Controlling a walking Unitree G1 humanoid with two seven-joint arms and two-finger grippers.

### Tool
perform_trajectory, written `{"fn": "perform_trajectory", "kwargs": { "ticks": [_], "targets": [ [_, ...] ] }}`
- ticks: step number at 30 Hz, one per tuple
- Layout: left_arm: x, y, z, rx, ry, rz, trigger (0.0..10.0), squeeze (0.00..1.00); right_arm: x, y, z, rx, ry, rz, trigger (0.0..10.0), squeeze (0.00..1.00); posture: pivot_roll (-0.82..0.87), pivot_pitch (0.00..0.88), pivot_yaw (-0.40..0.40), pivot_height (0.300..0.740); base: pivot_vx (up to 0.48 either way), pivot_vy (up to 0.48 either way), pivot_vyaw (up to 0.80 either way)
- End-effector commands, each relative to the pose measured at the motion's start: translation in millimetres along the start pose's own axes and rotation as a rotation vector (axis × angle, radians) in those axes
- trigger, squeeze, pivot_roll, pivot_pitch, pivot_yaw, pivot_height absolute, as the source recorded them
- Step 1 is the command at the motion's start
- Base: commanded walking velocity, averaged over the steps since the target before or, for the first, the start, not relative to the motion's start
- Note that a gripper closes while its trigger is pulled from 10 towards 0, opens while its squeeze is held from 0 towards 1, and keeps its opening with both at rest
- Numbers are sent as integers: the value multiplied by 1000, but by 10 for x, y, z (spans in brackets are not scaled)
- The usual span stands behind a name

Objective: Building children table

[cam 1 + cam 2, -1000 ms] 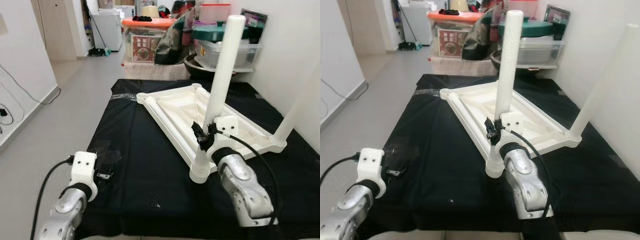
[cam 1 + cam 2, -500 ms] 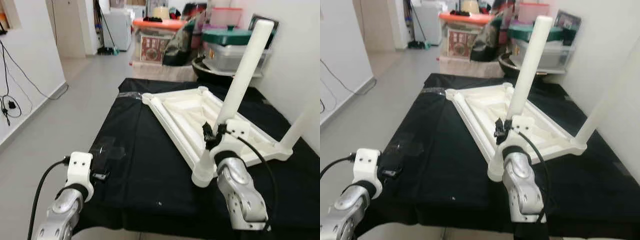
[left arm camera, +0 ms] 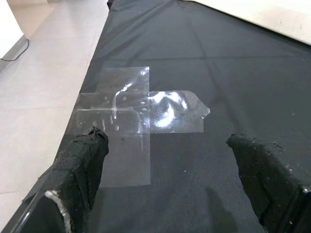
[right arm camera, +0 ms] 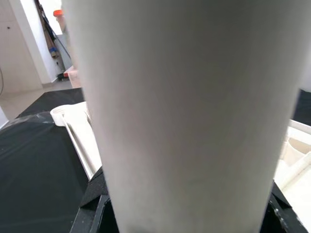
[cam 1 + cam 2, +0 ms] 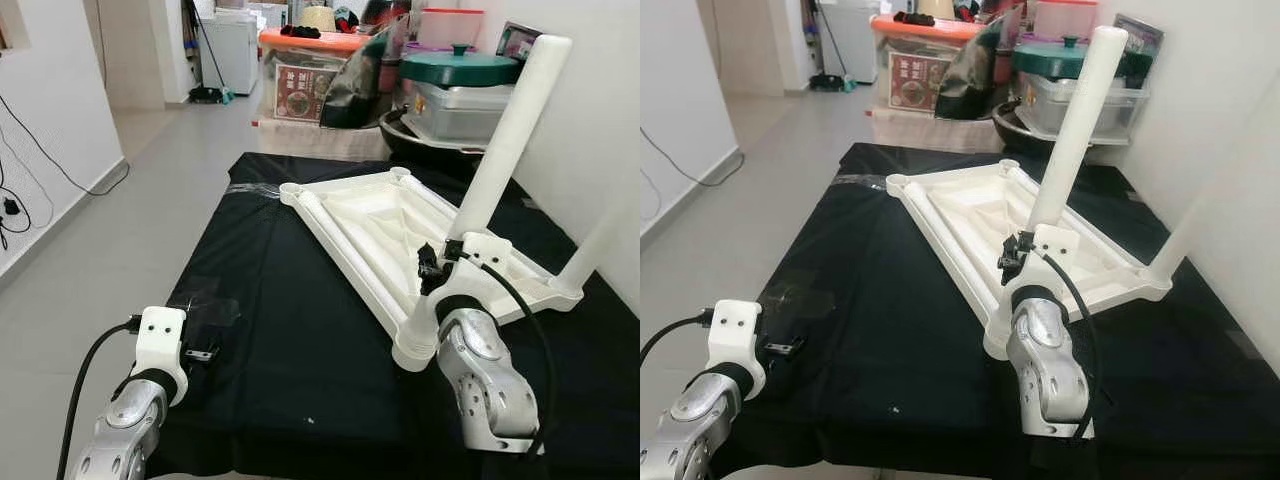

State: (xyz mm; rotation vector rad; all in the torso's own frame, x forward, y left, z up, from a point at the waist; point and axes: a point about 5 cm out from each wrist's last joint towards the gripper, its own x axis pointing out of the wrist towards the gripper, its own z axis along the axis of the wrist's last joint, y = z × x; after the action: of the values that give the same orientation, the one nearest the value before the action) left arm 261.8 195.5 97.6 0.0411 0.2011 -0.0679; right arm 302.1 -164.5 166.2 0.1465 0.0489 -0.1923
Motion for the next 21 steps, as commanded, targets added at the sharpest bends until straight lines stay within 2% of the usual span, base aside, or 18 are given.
{"fn": "perform_trajectory", "kwargs": {
  "ticks": [1, 4, 7, 12, 15, 21],
  "targets": [
    [13, 3, -51, -1, 28, 11, 10000, 0, -40, -78, -393, -30, 186, 6, 10000, 0, 82, 0, -23, 740, 0, 0, 0],
    [16, -4, -66, 1, 33, 8, 10000, 0, -78, 65, -373, -82, 175, 130, 10000, 0, 78, 0, -23, 740, 0, 0, 0],
    [19, -10, -73, 2, 36, 5, 10000, 0, -93, 86, -398, -77, 196, 141, 10000, 0, 78, 0, -23, 740, 0, 0, 0],
    [25, -6, -71, 3, 39, 7, 10000, 0, -73, -63, -441, -54, 220, 24, 10000, 0, 79, 0, -22, 740, 0, 0, 0],
    [28, 15, -76, 9, 43, 15, 10000, 0, -80, -249, -425, -45, 209, -145, 10000, 0, 75, 0, -19, 740, 0, 0, 0],
    [49, 21, -71, 12, 43, 20, 10000, 0, -116, -341, -406, -57, 190, -253, 10000, 0, 75, 0, -11, 740, 0, 0, 0]
  ]
}}
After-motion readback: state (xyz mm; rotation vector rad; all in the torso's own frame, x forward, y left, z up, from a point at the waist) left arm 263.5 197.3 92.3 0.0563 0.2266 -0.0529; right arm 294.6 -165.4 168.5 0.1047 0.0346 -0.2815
